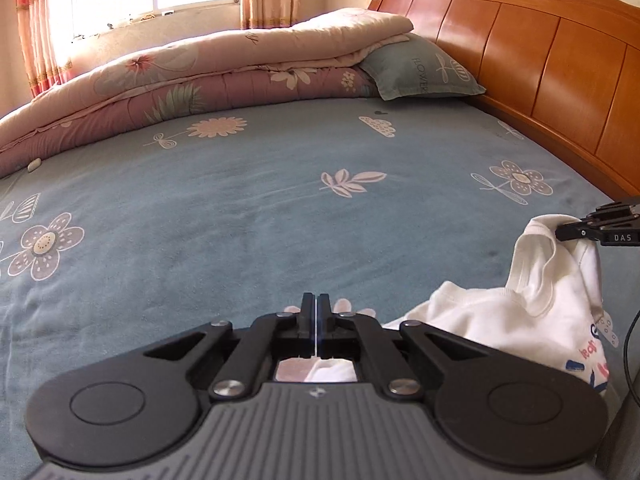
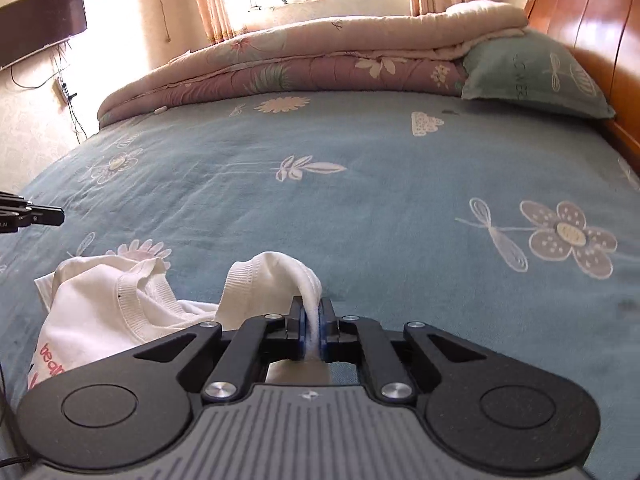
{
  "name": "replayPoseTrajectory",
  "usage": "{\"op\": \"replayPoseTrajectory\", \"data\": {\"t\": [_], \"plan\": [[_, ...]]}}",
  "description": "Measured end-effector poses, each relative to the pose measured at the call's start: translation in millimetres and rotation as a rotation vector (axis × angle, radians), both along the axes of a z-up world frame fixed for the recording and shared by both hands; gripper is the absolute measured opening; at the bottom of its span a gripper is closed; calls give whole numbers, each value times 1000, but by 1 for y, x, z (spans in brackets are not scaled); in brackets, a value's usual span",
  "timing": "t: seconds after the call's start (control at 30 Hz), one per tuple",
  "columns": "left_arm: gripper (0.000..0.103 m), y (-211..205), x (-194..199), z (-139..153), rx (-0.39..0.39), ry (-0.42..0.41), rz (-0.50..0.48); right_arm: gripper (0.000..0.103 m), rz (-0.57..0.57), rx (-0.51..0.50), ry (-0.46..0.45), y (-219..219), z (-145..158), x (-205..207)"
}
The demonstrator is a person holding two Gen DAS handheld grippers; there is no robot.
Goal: Fold clothes
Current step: 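Lift and shake the sweatshirt by both shoulders, spreading it out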
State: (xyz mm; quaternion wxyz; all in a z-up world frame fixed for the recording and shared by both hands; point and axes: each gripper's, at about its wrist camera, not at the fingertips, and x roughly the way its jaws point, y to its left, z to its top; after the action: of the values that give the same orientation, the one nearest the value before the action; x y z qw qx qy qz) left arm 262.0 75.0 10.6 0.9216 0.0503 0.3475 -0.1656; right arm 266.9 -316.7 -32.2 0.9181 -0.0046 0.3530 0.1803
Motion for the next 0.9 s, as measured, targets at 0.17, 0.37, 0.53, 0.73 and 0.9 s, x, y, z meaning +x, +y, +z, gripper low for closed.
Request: {"op": "replayPoseTrajectory", "data": {"t": [0.17,0.37,0.53,0.73,0.9], "plan": [[22,10,16,-14,-205,203,-94,10,53,-59,-18,15,7,17],[46,1,3,-39,-187,294,-160,15,81,-47,38,15,-12,12],[47,-9,-4,-54,-177,322,-233,21,59,16,106,-5,-31,8],[15,-21,-4,-62,-204,314,-297,45,2,102,171,-33,-50,9],[4,-15,-7,-53,-236,273,-242,57,-15,218,237,-51,-64,11]]}}
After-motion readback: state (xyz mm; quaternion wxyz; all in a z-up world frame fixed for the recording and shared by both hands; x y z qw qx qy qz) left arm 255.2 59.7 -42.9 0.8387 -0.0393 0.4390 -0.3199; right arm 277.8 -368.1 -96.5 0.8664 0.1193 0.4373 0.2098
